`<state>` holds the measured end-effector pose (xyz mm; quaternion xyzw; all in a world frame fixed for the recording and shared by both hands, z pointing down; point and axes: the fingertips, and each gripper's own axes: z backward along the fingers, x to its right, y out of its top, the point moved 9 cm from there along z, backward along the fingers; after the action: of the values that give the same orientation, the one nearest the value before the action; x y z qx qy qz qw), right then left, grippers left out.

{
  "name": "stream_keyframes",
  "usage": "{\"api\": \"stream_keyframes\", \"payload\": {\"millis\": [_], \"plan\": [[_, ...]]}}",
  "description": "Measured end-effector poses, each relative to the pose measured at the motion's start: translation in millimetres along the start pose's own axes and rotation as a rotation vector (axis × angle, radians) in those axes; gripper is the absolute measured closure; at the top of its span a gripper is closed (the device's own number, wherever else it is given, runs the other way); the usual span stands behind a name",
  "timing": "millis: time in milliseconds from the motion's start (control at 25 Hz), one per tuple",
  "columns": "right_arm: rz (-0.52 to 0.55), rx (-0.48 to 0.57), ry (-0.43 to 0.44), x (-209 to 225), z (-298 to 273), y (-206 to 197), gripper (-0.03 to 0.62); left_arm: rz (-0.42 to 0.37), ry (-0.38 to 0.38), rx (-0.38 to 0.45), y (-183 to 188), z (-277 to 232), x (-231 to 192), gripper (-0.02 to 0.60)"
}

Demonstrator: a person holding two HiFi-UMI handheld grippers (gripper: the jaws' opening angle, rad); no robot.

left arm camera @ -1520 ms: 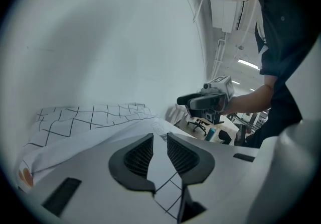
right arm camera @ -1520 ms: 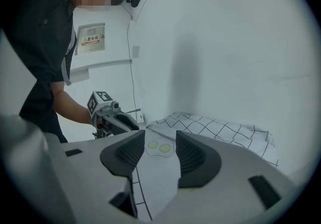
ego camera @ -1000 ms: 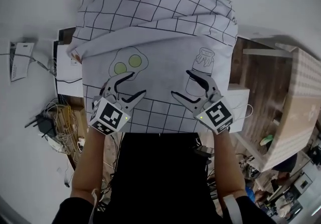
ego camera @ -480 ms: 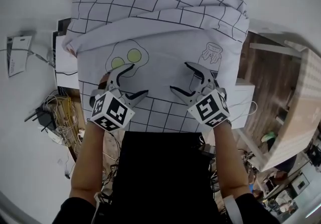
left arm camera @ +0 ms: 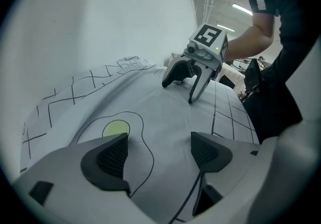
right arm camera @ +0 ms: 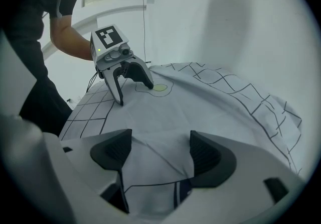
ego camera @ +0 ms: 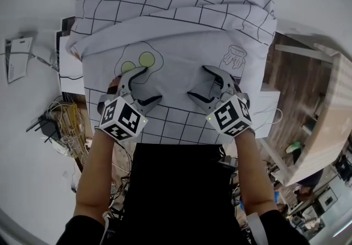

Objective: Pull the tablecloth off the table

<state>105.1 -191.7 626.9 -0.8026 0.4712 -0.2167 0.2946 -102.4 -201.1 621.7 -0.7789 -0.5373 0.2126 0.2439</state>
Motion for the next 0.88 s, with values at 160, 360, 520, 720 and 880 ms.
{"api": "stream_keyframes", "payload": {"millis": [160,360,520,720,880], "plan": [[-0.005,0.025,-0.008,-0.1,1.7,-2.4,0.255,-0.001,0.001,0.008,0.3,0.3,-1.2,0.192],[-0.015,0.01,-0.017,-0.4,1.2,-1.2,0.255,0.012,0.01,-0.001,1.2,0.4,-1.8,0.193],[-0.017,0.006,-0.02,-0.7,1.9,-1.3,0.256,0.01,0.014,-0.003,2.2,0.6,-2.6,0.199],[-0.021,0.008,-0.022,-2.1,2.9,0.0,0.273,0.011,0.008,-0.011,4.2,1.6,-2.0,0.239],[-0.027,0.006,-0.021,-1.8,4.3,0.6,0.32,0.008,0.002,-0.009,6.1,2.1,0.5,0.308]]}}
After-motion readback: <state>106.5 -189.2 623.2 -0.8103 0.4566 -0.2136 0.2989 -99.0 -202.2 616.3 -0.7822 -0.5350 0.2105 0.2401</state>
